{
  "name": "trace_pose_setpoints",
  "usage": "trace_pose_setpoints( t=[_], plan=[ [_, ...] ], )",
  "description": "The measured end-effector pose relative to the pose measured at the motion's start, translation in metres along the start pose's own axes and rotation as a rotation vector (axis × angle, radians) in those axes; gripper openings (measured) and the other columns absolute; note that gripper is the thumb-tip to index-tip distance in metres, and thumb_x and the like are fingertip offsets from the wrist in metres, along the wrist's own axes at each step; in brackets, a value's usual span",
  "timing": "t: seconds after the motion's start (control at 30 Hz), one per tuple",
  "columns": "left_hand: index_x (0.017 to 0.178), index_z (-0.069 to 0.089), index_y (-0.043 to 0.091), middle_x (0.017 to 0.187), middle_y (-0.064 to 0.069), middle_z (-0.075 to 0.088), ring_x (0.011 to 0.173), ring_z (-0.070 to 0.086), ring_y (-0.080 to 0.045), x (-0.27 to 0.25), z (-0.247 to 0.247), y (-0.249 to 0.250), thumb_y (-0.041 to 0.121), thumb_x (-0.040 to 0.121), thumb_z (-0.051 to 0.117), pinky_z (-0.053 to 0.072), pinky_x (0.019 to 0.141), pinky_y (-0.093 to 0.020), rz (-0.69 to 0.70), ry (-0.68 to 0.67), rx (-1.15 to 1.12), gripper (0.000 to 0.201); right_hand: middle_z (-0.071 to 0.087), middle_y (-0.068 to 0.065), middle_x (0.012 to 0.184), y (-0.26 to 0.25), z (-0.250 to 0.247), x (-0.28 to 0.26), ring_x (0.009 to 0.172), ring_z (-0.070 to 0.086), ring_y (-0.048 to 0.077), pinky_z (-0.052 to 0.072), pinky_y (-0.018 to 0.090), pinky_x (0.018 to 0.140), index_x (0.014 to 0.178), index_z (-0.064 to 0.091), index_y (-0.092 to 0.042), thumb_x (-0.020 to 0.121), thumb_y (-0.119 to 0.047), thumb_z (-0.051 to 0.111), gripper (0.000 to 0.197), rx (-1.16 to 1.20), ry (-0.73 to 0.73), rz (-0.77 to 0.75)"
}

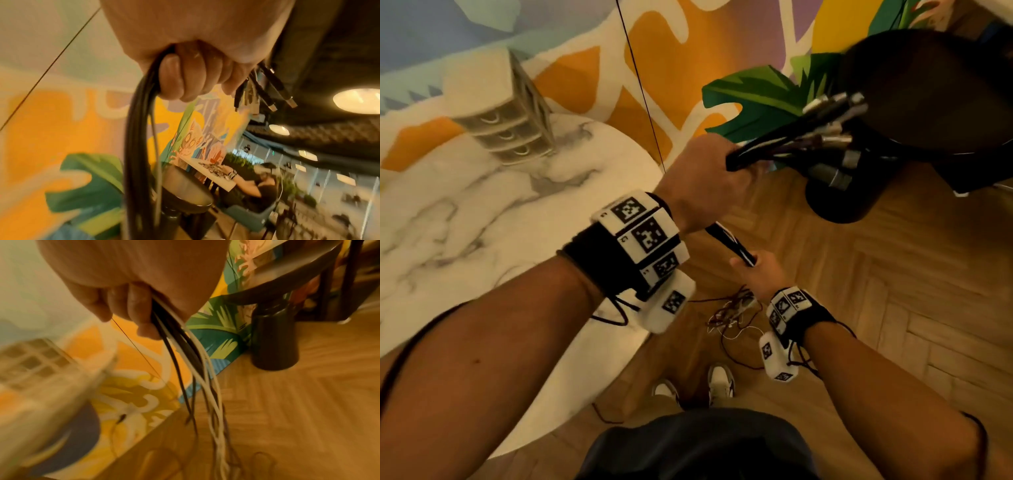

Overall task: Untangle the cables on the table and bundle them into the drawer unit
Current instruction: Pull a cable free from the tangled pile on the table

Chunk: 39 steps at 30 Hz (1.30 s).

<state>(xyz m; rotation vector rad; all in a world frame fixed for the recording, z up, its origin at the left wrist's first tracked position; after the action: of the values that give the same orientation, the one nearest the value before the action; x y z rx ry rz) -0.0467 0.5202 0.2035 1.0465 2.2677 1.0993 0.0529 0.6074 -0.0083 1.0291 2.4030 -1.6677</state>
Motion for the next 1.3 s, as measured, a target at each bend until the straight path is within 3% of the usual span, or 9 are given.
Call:
trace_pose_setpoints(
  t=[0.27, 0.43, 0.53, 0.63, 0.73, 0.83, 0.9, 1.17, 1.3],
  plan=[
    [0.064, 0.044, 0.028, 0.049, 0.008, 0.035, 0.044, 0.03, -0.007, 0.012, -0.044, 0.044, 0.033, 0.094, 0.048, 0.022, 0.046, -0.025, 0.344, 0.042, 0.747, 0.031, 0.051, 0.004, 0.06, 0.082, -0.02, 0.012, 0.061, 0.051, 0.024, 0.036, 0.026, 0.051, 0.076, 0.061, -0.008, 0.095, -0.031, 0.053, 0.031, -0.151, 0.083, 0.355],
    [0.083, 0.063, 0.009, 0.052, 0.006, 0.027, 0.047, 0.025, -0.01, 0.026, -0.073, 0.051, 0.034, 0.097, 0.041, 0.024, 0.054, -0.03, 0.399, 0.211, 0.91, 0.036, 0.06, 0.022, 0.122, 0.128, -0.014, 0.016, 0.111, 0.056, 0.038, 0.044, 0.037, 0.091, 0.123, 0.056, 0.003, 0.097, -0.035, 0.048, 0.047, -0.181, 0.057, 0.66],
    [0.075, 0.063, 0.012, 0.045, 0.005, 0.022, 0.042, 0.018, -0.01, 0.027, -0.06, 0.053, 0.04, 0.095, 0.033, 0.013, 0.047, -0.023, 0.455, 0.148, 0.967, 0.046, 0.054, 0.022, 0.13, 0.115, -0.015, 0.029, 0.121, 0.051, 0.035, 0.041, 0.03, 0.087, 0.13, 0.05, 0.003, 0.101, -0.029, 0.036, 0.045, -0.032, 0.019, 0.691],
    [0.08, 0.065, 0.018, 0.045, 0.005, 0.026, 0.04, 0.026, -0.018, 0.026, -0.044, 0.046, 0.049, 0.09, 0.024, 0.015, 0.046, -0.021, 0.44, -0.004, 1.038, 0.052, 0.058, 0.014, 0.097, 0.085, -0.019, 0.054, 0.1, 0.06, 0.031, 0.043, 0.025, 0.07, 0.104, 0.06, -0.007, 0.101, -0.025, 0.032, 0.033, 0.203, 0.13, 0.622],
    [0.092, 0.068, 0.024, 0.046, 0.004, 0.03, 0.04, 0.029, -0.018, 0.03, -0.042, 0.041, 0.051, 0.088, 0.024, 0.017, 0.045, -0.022, 0.427, -0.017, 1.027, 0.051, 0.042, -0.001, 0.064, 0.038, -0.028, 0.078, 0.056, 0.045, 0.016, 0.038, 0.023, 0.051, 0.065, 0.04, -0.022, 0.101, -0.029, 0.035, 0.036, 0.533, 0.287, 0.5],
    [0.065, 0.056, 0.016, 0.044, 0.006, 0.021, 0.038, 0.019, -0.012, 0.035, -0.051, 0.044, 0.043, 0.095, 0.031, 0.012, 0.046, -0.02, 0.441, 0.133, 0.966, 0.048, 0.029, -0.003, 0.046, -0.02, -0.05, 0.094, 0.037, 0.028, 0.014, 0.026, 0.02, 0.04, 0.058, 0.033, -0.019, 0.099, -0.029, 0.04, 0.043, 0.924, 0.386, 0.247],
    [0.063, 0.042, 0.021, 0.045, 0.007, 0.017, 0.04, 0.014, -0.011, 0.037, -0.056, 0.048, 0.041, 0.095, 0.036, 0.01, 0.047, -0.022, 0.439, 0.187, 0.934, 0.039, 0.031, 0.0, 0.049, -0.048, -0.065, 0.104, 0.032, 0.03, 0.011, 0.028, 0.02, 0.039, 0.061, 0.037, -0.018, 0.098, -0.024, 0.041, 0.038, 0.864, 0.386, 0.132],
    [0.088, 0.068, 0.01, 0.051, 0.01, 0.024, 0.047, 0.021, -0.014, 0.048, -0.066, 0.05, 0.04, 0.095, 0.04, 0.026, 0.059, -0.034, 0.381, 0.293, 0.803, 0.041, 0.03, -0.009, 0.039, -0.099, -0.083, 0.092, 0.032, 0.024, 0.011, 0.02, 0.019, 0.038, 0.069, 0.03, -0.018, 0.097, -0.013, 0.038, 0.03, 0.868, 0.346, -0.134],
    [0.078, 0.062, 0.012, 0.052, 0.005, 0.027, 0.06, 0.032, -0.026, 0.049, -0.065, 0.045, 0.037, 0.094, 0.041, 0.03, 0.061, -0.038, 0.347, 0.344, 0.714, 0.037, 0.036, 0.0, 0.048, -0.062, -0.081, 0.088, 0.042, 0.035, 0.017, 0.03, 0.027, 0.045, 0.059, 0.036, -0.016, 0.093, -0.037, 0.052, 0.043, 0.561, 0.465, -0.055]
  ],
)
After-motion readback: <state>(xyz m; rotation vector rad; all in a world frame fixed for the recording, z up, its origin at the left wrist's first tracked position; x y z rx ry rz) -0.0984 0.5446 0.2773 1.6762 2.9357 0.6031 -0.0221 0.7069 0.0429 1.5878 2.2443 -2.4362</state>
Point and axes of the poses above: each hand's wrist, its own x-axis towards the middle knuckle, its own z-axis out of the palm, y = z × x, the point moved 1 cm from there along x, towards the middle knuckle
